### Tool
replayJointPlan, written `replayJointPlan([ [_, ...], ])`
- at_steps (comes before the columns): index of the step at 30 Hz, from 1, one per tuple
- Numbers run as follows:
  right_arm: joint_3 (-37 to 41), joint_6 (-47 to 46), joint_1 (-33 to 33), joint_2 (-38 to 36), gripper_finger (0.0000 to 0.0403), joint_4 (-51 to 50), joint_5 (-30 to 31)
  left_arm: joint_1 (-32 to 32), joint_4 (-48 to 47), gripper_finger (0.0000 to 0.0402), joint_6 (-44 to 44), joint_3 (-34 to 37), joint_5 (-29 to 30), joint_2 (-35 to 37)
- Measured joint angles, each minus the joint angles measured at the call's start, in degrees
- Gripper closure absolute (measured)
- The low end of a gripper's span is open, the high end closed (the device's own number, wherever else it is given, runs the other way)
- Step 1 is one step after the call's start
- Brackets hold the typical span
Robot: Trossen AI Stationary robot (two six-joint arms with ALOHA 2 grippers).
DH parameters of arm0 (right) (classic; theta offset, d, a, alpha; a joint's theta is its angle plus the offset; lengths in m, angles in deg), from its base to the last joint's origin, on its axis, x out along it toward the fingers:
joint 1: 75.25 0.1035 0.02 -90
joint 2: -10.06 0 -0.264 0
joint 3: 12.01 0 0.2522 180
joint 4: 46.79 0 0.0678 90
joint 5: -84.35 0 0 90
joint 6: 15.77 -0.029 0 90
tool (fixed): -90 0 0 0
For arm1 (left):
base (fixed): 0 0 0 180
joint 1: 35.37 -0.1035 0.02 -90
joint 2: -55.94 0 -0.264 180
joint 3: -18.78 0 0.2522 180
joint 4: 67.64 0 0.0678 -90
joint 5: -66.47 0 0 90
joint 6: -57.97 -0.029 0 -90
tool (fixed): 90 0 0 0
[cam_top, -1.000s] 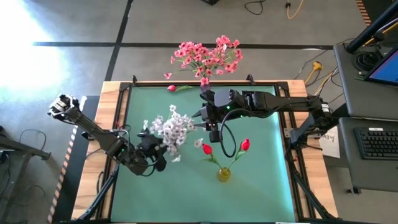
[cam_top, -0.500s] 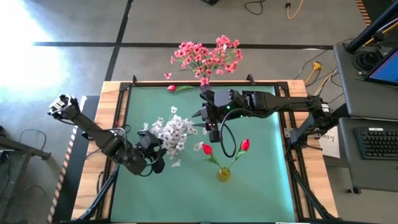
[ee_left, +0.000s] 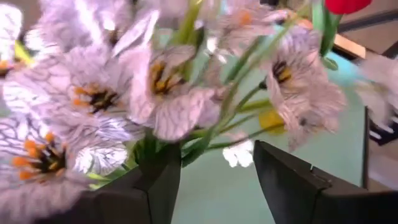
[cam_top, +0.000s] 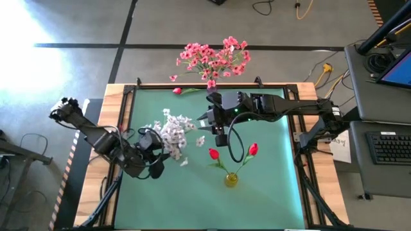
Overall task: Sort flowers into vase by color
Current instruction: Put the red tulip into the yellow flower vase
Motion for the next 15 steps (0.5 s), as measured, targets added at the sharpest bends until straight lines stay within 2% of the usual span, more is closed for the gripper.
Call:
replayJointPlan([
  [8, -0.5, -0.1, 0.0, -0.1, 0.0257, -1.0, 0.0, 0.0, -7.7, 0.021, 0.6, -8.0, -5.1, 0.0],
  [15, -2.7, -0.2, 0.0, -1.1, 0.0257, -2.5, 0.0, 0.0, -11.8, 0.021, -3.4, -12.8, -5.9, 0.0],
])
